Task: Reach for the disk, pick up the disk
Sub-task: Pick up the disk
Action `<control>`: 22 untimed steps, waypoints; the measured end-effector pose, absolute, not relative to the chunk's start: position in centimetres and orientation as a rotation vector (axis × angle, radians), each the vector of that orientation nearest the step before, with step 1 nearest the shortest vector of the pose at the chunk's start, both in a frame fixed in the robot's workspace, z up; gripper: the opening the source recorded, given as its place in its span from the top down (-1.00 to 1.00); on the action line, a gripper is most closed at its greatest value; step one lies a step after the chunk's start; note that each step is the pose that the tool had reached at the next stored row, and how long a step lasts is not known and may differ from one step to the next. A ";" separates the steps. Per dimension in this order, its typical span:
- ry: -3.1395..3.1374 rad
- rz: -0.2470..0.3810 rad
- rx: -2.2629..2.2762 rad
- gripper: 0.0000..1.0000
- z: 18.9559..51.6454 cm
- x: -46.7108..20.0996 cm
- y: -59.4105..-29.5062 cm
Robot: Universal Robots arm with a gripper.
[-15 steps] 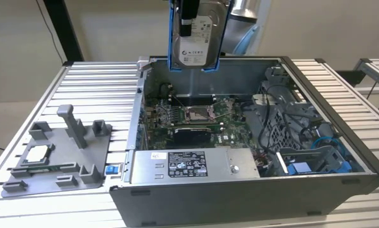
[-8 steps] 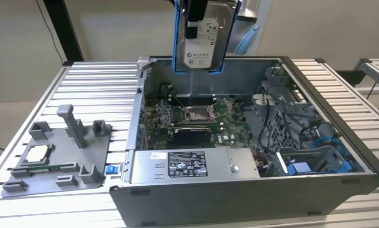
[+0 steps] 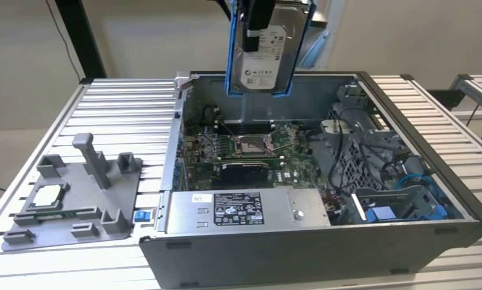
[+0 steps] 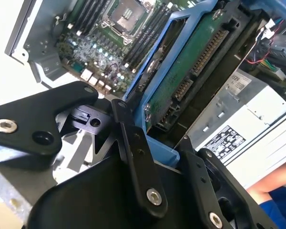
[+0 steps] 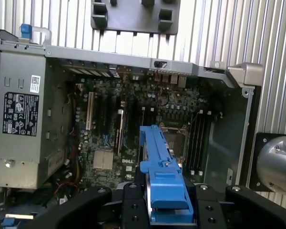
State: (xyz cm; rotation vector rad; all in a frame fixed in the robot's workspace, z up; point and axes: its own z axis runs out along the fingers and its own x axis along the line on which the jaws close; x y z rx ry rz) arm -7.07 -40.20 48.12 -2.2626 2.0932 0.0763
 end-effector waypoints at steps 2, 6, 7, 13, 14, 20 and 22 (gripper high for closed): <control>2.094 0.078 -2.263 1.00 48.1 -6.8 -40.4; 2.095 0.081 -2.265 1.00 48.1 -6.1 -40.7; 2.096 0.082 -2.265 1.00 48.1 -6.0 -40.8; 2.098 0.087 -2.267 1.00 48.0 -5.1 -41.3; 2.098 0.087 -2.267 1.00 48.0 -4.9 -41.4; 2.099 0.091 -2.268 1.00 48.0 -4.0 -42.2; 2.099 0.091 -2.268 1.00 48.0 -3.8 -42.6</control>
